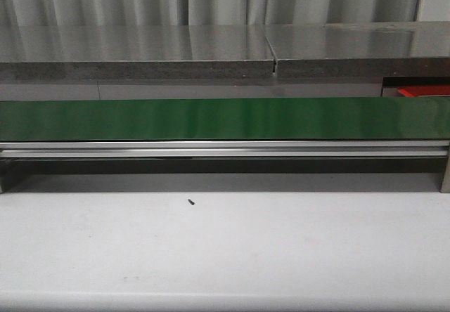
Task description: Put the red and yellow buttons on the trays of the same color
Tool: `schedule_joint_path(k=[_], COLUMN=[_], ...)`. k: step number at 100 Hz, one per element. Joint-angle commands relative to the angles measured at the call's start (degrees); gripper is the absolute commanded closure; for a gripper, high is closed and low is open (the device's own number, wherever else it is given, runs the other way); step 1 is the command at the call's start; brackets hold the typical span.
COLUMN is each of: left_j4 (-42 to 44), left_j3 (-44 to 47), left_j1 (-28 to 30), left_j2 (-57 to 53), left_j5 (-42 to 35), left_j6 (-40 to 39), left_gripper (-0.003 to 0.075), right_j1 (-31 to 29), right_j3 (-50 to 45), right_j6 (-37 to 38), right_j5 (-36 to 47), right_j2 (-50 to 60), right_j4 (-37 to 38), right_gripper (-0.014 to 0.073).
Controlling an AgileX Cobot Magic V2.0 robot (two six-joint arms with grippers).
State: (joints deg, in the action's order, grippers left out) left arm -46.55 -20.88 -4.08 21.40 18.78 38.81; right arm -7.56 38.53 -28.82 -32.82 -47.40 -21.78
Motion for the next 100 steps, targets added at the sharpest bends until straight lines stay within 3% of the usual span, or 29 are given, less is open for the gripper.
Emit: schedule_joint_path(k=[1, 15, 25, 55, 72, 100], left_j4=[-1.6, -1.3, -1.7, -2.1, -2.1, -4.9], left_j3=[-1.5, -1.5, -1.5, -2.1, -6.2, -19.5], left_j1=[-0.4, -0.4, -0.4, -0.4, -0.2, 7.0], left_j2=[0.3, 0.3, 0.3, 2.1, 10.5, 28.7], left_j5=[-2.1, -1.9, -2.4, -11.6, -15.4, -12.3], left_j6=[0.1, 0.1, 0.1, -3.3, -3.9, -5.9], left_gripper=[0.0529, 0.0171, 0.0024, 0.008, 0.008, 0.008], right_j1=[-0.1, -0.1, -0.1, -0.1, -0.1, -0.1], right_j3=[1.6, 1.6, 1.6, 1.6, 1.6, 1.6], right_j6=[-0.5, -0.5, -0.5, -0.5, -0.5, -0.5], right_j5=[2.9, 2.9, 2.9, 2.9, 2.9, 2.9], right_j2=[0.6, 0.6, 0.6, 0.6, 0.6, 0.6], right_j4=[-1.0, -1.0, -1.0, -1.0, -1.0, -1.0], right_gripper=[0.0662, 0.0662, 0.0662, 0.0662, 0.0662, 0.0662])
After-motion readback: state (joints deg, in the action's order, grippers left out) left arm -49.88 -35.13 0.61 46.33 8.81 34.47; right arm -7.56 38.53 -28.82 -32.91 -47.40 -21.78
